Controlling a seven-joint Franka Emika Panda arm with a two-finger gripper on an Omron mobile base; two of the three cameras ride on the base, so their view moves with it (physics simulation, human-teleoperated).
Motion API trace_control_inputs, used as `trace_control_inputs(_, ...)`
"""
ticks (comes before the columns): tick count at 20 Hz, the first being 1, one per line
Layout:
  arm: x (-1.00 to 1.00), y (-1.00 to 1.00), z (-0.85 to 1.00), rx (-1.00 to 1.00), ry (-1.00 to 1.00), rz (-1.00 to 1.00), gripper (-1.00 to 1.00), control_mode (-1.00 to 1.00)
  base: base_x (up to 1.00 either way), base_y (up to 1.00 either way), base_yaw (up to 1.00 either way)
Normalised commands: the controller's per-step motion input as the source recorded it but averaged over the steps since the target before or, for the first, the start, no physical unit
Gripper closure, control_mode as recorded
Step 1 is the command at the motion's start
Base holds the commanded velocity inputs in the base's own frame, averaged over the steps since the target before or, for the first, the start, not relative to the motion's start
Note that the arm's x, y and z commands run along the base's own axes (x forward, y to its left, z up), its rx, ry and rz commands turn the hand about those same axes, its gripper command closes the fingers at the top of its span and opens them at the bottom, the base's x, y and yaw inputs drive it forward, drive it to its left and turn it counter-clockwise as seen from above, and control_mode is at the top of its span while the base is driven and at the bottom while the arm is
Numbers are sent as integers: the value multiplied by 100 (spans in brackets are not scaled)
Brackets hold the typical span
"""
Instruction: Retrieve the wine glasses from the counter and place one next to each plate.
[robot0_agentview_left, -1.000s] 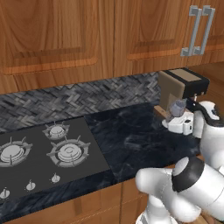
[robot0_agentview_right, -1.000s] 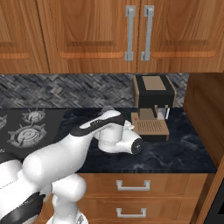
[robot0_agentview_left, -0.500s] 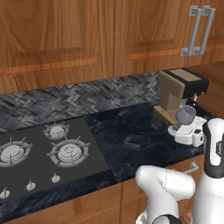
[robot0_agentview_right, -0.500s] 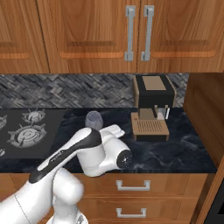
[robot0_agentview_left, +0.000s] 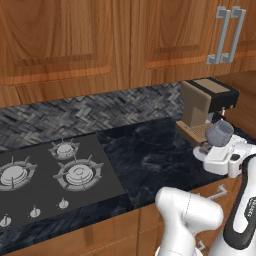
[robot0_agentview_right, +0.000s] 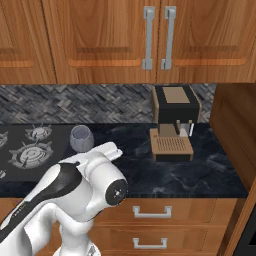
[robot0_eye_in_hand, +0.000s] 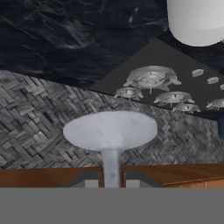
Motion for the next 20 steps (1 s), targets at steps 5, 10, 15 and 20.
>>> trace_control_inputs(5,-95,1,44,-1,-12,15,100,-100,0,0,0)
trace_control_inputs(10,-20,0,9,0,-4,3,100,100,-80,-1,5)
trace_control_inputs(15,0,0,0,0,0,0,100,100,-76,-31,-30)
trace_control_inputs(20,0,0,0,0,0,0,100,100,-4,0,-96)
